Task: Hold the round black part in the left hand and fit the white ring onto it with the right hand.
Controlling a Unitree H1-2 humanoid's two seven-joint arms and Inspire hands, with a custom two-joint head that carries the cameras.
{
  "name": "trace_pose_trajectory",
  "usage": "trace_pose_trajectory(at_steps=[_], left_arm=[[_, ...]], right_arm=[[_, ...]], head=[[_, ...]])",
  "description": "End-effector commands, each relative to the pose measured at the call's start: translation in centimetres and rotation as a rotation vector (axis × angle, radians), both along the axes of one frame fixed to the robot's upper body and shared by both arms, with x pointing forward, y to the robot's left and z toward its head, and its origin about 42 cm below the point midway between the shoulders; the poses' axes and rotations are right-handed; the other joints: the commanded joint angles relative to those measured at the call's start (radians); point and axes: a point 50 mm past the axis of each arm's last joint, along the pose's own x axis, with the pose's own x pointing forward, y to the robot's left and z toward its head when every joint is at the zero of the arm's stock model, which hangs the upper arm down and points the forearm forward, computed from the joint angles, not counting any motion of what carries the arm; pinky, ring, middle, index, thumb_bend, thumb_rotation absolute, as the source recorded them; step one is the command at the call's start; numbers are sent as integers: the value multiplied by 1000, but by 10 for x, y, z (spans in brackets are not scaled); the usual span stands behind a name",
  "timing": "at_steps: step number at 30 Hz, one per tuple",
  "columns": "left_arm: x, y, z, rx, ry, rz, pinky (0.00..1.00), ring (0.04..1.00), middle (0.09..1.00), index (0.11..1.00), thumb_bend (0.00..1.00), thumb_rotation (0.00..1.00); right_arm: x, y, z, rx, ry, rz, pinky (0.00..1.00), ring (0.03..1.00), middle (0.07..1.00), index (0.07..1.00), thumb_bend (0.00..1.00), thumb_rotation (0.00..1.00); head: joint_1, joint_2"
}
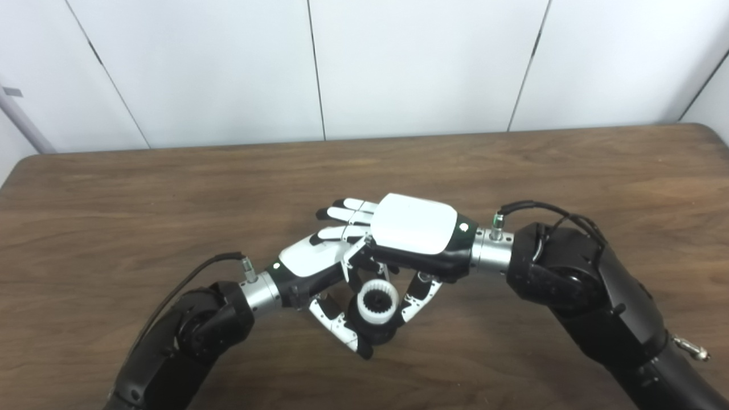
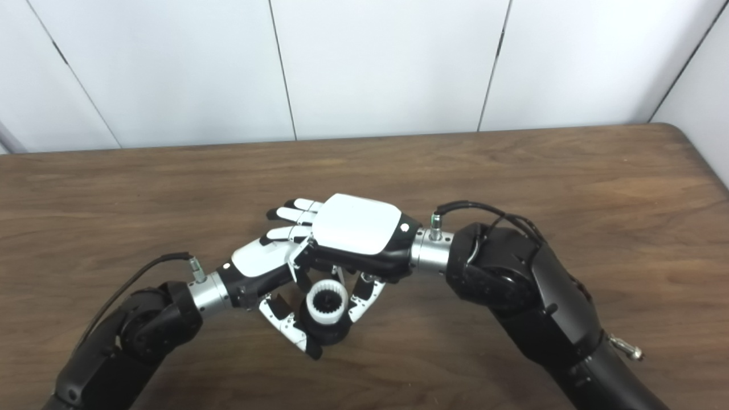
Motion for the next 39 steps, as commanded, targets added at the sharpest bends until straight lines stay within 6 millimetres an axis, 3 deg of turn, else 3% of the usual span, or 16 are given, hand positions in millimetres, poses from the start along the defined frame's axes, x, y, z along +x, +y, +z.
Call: trace_pose_trajectory(at_steps=[1, 16, 28, 39], left_arm=[[4, -2, 20, -48, -51, -12, 1000, 984, 772, 481, 524, 59], [4, -6, 18, -39, -45, 1, 1000, 993, 767, 481, 524, 61], [5, -15, 21, -103, -98, 6, 1000, 931, 745, 481, 524, 62], [7, -18, 31, -123, -132, 17, 1000, 952, 753, 480, 524, 59]], right_arm=[[2, -2, 23, 29, -66, 15, 1000, 1000, 925, 490, 524, 141], [2, -6, 32, 56, -87, 19, 1000, 1000, 927, 490, 524, 138], [-1, -10, 36, 53, -99, 28, 1000, 1000, 936, 490, 524, 139], [-2, -13, 33, 61, -95, 28, 1000, 1000, 908, 488, 524, 142]], head=[[0, 1], [-17, 4], [-23, 25], [-16, 33]])
